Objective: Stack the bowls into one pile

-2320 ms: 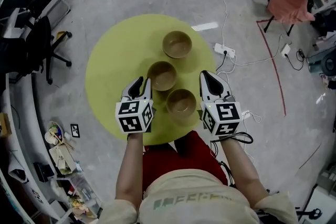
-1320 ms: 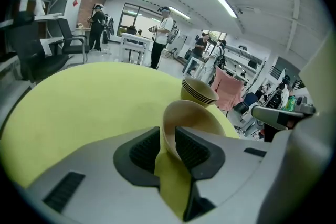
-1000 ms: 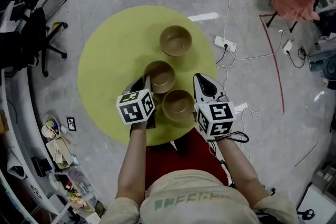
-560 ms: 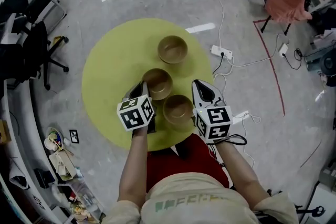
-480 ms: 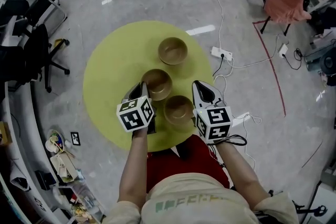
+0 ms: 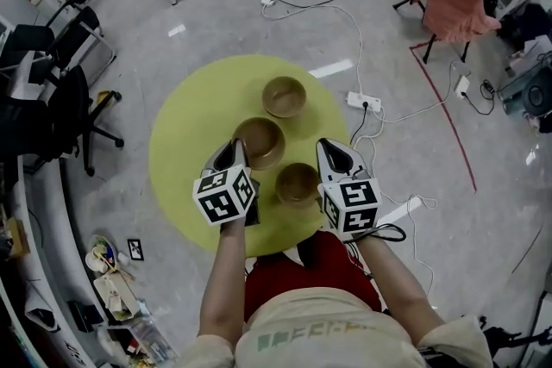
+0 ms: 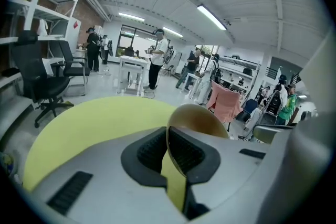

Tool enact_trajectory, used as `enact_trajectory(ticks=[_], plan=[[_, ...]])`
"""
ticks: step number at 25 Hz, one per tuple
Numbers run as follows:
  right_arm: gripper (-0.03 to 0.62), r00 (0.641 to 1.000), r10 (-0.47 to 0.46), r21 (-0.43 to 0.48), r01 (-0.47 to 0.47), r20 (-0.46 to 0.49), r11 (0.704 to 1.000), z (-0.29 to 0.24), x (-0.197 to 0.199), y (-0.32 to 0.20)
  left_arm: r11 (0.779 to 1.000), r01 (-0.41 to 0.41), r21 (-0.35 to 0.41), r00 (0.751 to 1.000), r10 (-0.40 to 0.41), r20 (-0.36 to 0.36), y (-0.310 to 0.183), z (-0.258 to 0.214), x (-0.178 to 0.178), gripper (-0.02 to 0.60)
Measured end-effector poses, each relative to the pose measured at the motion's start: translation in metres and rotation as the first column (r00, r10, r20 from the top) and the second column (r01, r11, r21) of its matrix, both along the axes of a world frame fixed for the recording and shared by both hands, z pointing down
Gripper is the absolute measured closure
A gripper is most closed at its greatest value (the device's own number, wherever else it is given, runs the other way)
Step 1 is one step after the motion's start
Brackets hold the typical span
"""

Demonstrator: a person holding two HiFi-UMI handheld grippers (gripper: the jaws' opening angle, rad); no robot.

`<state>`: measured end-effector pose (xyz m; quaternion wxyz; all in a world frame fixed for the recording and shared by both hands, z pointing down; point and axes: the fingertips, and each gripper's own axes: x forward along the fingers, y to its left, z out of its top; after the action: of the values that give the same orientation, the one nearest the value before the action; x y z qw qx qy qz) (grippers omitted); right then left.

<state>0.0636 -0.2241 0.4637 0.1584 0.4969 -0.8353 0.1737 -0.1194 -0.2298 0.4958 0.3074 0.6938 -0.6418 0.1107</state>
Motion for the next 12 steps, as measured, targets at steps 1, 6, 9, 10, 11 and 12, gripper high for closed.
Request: enact_trajectory(ticks=[1,6,9,10,11,12], plan=[[0.557,1.000,0.001,0.005,-0.001,0.003,1.000,-0.003,-0.001,0.002,1.000,-0.006,0.010,1.000,0.006,0.002,0.001,-0.004,0.000,0.549],[0.557,1.000,0.012,0.035,-0.012,0.014,0.999,-0.017,-0.001,0.009,0.997,-0.038,0.066,0.999,0.037,0.005,0.000,-0.029,0.010,0.549],[0.557,1.000,0.018,0.054,-0.019,0.020,0.998,-0.027,-0.004,0.013,0.993,-0.064,0.104,0.998,0.064,0.008,-0.003,-0.045,0.014,0.549],[0.557,1.000,0.022,0.060,-0.023,0.020,0.998,-0.029,-0.006,0.014,0.991,-0.074,0.114,0.997,0.073,0.009,-0.005,-0.050,0.015,0.549],[0.557,0.999,0.025,0.066,-0.027,0.020,0.997,-0.032,-0.008,0.015,0.989,-0.084,0.125,0.996,0.083,0.010,-0.006,-0.054,0.016,0.549],[0.557,0.999,0.029,0.072,-0.031,0.018,0.997,-0.034,-0.009,0.015,0.986,-0.095,0.135,0.996,0.094,0.011,-0.009,-0.059,0.017,0.549]])
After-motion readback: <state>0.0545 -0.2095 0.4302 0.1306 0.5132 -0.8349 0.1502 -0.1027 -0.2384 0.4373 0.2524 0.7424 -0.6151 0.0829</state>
